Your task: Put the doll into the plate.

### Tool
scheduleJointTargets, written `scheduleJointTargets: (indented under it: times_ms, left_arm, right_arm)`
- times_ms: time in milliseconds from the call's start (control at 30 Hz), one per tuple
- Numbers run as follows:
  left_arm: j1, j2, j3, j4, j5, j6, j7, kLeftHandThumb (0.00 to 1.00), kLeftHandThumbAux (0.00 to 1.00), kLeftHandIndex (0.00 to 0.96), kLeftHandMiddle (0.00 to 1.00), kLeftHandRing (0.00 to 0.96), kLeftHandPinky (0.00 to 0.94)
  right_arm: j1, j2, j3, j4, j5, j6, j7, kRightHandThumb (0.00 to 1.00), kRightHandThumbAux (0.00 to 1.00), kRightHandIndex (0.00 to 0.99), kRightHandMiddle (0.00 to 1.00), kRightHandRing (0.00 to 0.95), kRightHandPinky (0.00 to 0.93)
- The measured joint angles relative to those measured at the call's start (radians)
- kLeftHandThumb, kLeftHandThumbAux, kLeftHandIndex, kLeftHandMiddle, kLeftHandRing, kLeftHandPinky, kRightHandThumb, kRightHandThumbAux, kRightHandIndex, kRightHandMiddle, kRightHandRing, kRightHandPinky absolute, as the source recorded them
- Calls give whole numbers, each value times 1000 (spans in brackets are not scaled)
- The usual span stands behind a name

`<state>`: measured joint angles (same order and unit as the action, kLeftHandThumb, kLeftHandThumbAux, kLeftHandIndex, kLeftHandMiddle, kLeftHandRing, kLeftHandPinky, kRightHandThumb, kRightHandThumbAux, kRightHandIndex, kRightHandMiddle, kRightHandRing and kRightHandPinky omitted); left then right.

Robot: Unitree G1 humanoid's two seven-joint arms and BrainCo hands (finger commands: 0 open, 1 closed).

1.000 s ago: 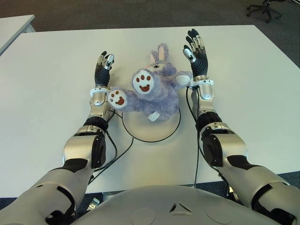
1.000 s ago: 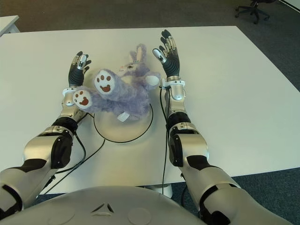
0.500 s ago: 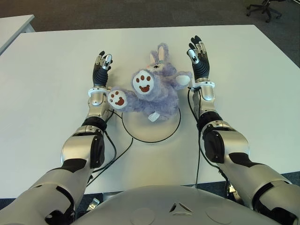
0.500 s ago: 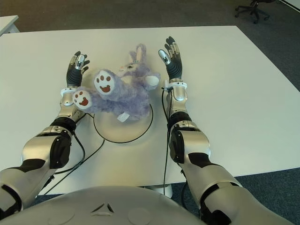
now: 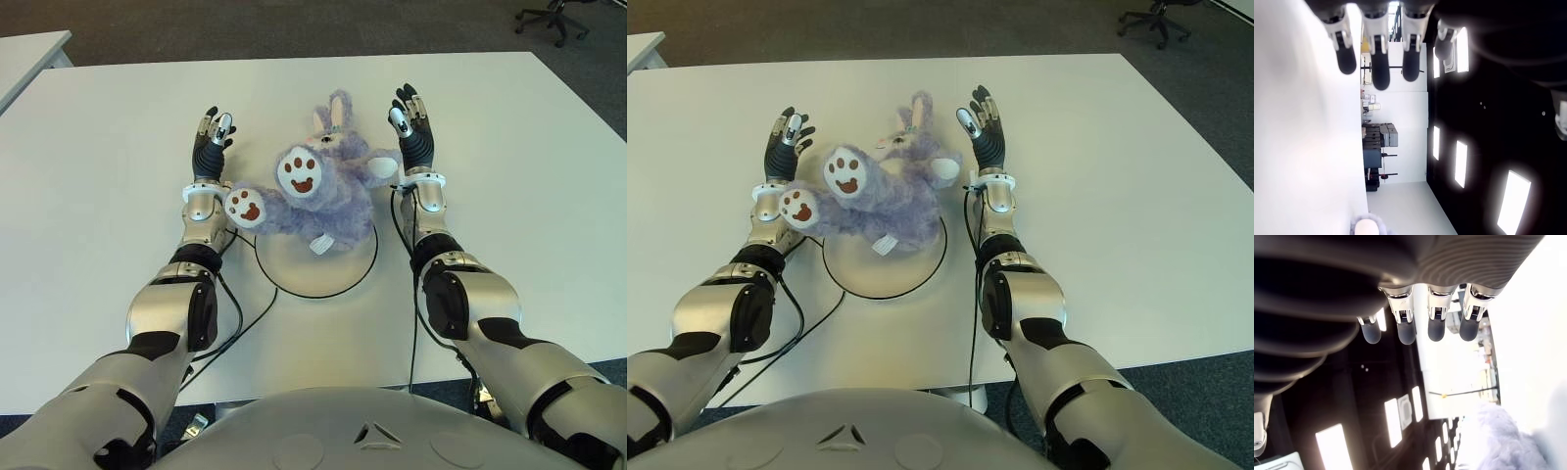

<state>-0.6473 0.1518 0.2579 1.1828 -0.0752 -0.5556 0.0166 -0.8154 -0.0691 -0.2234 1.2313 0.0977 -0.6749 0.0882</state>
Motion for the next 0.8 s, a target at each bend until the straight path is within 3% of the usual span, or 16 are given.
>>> scheduleJointTargets:
  times_ms: [267,333,800]
  left_arm:
    - [1,4,2,0,-4,-7,-5,0,314,25,168,227,304]
    - [1,4,3,0,-5,-7,-5,0,313,29,173,245,355]
    - [4,9,8,-2,-15,-8,-31,0,323,32,157,238,329]
  right_arm:
    - [-2,1,1,15,-15,22,-24,0,489,0,0,0,0]
    - [-2,1,1,18,-16,30,-30,0,493,0,0,0,0]
    - [-2,5,6,24,-23,62,-38,0,508,0,0,0,0]
